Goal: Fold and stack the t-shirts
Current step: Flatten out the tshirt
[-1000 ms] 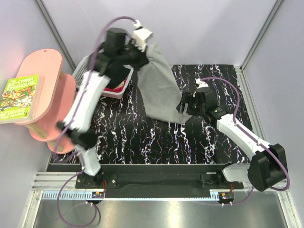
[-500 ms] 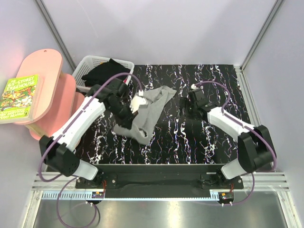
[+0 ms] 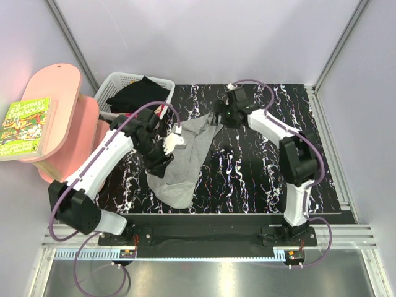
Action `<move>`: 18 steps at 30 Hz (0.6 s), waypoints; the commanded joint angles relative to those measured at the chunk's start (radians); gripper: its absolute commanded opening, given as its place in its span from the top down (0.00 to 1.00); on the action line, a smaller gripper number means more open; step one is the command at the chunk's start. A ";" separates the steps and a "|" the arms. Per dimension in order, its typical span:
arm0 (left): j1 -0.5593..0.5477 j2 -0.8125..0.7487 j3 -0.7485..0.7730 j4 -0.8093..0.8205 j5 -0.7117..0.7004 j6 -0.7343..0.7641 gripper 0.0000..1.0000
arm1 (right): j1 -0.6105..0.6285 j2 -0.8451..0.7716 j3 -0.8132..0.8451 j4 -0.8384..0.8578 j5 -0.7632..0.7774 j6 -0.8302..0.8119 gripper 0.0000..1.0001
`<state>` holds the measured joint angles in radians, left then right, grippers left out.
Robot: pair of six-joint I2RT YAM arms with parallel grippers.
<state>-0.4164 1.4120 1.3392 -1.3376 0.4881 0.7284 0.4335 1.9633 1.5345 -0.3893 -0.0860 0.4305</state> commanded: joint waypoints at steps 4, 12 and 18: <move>0.004 0.033 -0.127 0.175 -0.097 -0.179 0.57 | 0.124 0.189 0.297 -0.045 -0.055 -0.241 0.21; 0.002 0.209 -0.087 0.218 -0.088 -0.221 0.62 | 0.175 0.318 0.423 -0.103 -0.097 -0.361 0.17; -0.001 0.177 -0.069 0.160 0.009 -0.196 0.62 | 0.185 0.419 0.525 -0.143 -0.052 -0.411 0.20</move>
<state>-0.4122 1.6356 1.2289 -1.1477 0.4187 0.5289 0.6243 2.3299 1.9625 -0.5011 -0.1577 0.0792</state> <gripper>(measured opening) 0.381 0.814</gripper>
